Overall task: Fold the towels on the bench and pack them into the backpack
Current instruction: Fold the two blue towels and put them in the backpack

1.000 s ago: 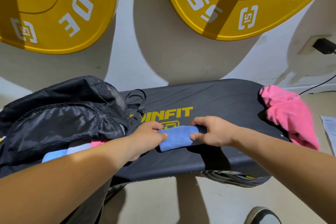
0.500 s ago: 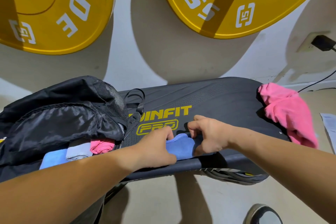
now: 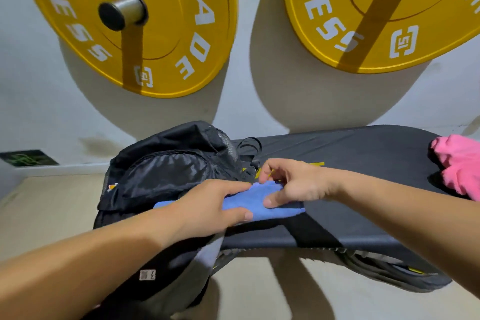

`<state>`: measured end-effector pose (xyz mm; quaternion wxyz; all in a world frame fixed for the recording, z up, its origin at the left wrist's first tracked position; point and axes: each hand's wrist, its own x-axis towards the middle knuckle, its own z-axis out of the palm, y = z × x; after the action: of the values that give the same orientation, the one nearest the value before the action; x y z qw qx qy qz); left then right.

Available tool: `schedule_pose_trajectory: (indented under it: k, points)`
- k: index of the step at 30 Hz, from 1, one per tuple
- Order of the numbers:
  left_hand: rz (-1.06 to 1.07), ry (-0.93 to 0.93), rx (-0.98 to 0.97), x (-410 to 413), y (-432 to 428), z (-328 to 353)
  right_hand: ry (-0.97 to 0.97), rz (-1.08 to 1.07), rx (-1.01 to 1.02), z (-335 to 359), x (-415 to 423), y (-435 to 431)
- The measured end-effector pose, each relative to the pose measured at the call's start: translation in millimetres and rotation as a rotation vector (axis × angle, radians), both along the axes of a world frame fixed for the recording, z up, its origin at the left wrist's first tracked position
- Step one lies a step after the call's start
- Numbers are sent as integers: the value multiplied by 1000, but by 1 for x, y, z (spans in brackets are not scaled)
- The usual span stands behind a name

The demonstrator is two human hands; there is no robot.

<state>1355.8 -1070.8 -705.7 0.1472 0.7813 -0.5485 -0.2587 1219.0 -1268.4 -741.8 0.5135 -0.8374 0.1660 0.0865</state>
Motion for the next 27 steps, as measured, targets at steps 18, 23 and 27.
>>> schedule_pose_trajectory:
  k: [18,23,27]
  points:
    - [1258,147,-272,63,212,-71,-340,315,-1066,-21,137,105]
    - [1243,203,-190,78,190,-100,-446,231,-1156,-29,157,107]
    - [1178,286,-208,74,168,-105,-544,202,-1146,-35,173,116]
